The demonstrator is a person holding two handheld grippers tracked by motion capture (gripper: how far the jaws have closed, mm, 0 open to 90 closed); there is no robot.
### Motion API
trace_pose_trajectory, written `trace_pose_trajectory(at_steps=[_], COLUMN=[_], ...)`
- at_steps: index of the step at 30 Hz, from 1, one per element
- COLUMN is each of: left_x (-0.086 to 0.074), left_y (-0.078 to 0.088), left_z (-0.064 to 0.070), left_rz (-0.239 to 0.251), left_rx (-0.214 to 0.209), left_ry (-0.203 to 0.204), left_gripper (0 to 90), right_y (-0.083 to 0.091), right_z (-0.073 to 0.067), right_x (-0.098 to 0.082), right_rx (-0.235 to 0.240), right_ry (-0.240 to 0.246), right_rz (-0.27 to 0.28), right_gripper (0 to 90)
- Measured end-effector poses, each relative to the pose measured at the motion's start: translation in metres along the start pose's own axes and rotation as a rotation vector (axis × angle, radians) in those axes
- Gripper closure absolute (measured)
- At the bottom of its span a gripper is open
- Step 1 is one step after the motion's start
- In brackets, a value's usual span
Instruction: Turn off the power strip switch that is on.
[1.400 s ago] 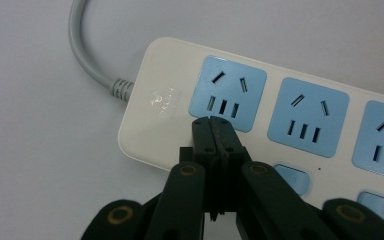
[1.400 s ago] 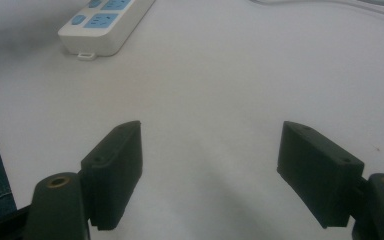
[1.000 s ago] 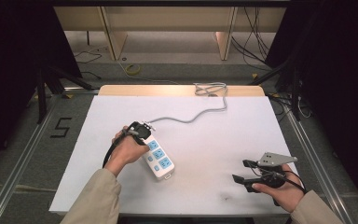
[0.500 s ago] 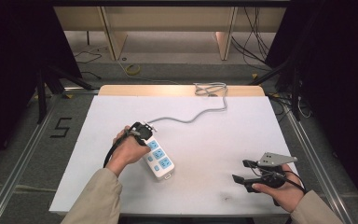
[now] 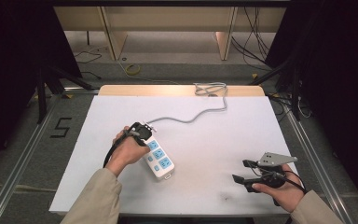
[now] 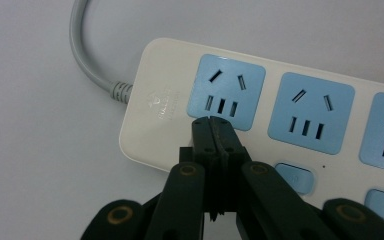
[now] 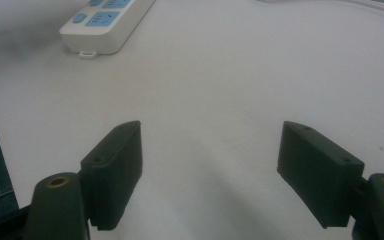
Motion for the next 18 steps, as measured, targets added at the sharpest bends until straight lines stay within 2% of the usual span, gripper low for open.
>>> trace_pose_trajectory(at_steps=[13, 14, 16, 18], left_x=[-0.0002, -0.0003, 0.0015, 0.0000], left_y=[0.0001, 0.0002, 0.0033, 0.0028], left_z=[-0.0004, -0.0005, -0.0017, -0.0034], left_rz=[0.005, 0.005, 0.038, 0.029], left_rx=[-0.002, -0.005, -0.009, -0.019], left_ry=[-0.016, -0.012, -0.002, 0.002], left_gripper=[89.8, 89.8, 89.8, 89.7], right_y=[0.0002, 0.0002, 0.0002, 0.0003], right_z=[0.0000, 0.0000, -0.0001, 0.0000], right_x=[0.0001, 0.0001, 0.0001, 0.0000], right_rx=[0.000, 0.000, 0.000, 0.001], right_ry=[-0.001, -0.001, 0.000, 0.001], right_rz=[0.000, 0.000, 0.000, 0.000], right_gripper=[26.6, 26.6, 26.7, 26.6])
Point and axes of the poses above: each handheld gripper's, and its own axes: y roughly backward along the jaws, x roughly out of its top, z roughly to its right, the point moved 3 cm from there along -y, roughly forward along the jaws, and after that the axes turned 12 degrees about y, right-handed, at the moved point
